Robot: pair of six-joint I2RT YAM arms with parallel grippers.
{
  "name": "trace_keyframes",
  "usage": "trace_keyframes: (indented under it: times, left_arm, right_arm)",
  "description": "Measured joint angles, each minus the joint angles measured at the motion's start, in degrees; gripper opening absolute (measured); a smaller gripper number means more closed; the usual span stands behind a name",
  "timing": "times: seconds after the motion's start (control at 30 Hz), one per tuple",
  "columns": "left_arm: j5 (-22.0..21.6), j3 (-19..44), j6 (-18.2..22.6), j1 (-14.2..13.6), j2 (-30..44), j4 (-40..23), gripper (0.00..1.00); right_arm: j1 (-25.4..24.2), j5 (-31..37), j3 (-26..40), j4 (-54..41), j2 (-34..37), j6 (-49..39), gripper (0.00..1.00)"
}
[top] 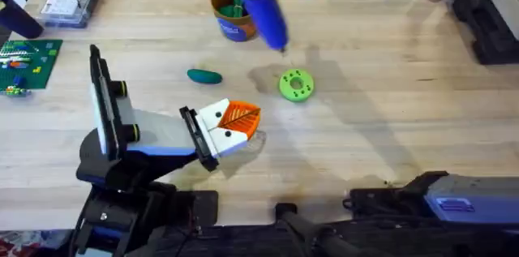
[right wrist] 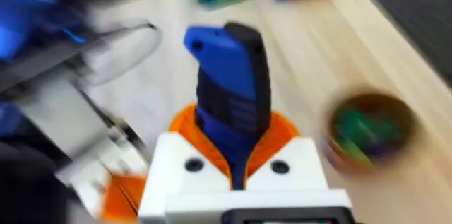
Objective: Pick up the gripper from the table and insert it into the empty holder that is missing its gripper. Then pick up a screw, insert it into the mounting hole, and use the screwdriver to tighten it. Finally, clean up the table by picking up the vegetable and placing it into the bucket.
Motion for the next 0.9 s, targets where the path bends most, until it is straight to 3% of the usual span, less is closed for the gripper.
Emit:
trace_keyframes:
  times: [0.17,0.43,0.57,0.73,0.9]
  left_arm:
    - [0.0,0.0,0.0,0.0,0.0,0.0,0.016]
    - [0.0,0.0,0.0,0.0,0.0,0.0,0.016]
    - [0.0,0.0,0.0,0.0,0.0,0.0,0.016]
    - [0.0,0.0,0.0,0.0,0.0,0.0,0.005]
    - [0.0,0.0,0.0,0.0,0.0,0.0,0.005]
  right_arm:
    - [0.1,18.9,9.0,-12.2,-0.1,-10.5,0.047]
    - [-0.6,42.7,10.2,-20.5,-0.3,-16.5,0.047]
    - [-3.7,48.8,10.2,-24.7,0.4,-19.3,0.045]
    - [-8.7,51.9,9.8,-28.3,5.5,-23.3,0.044]
    - [-12.6,52.9,2.5,-25.5,9.6,-31.4,0.042]
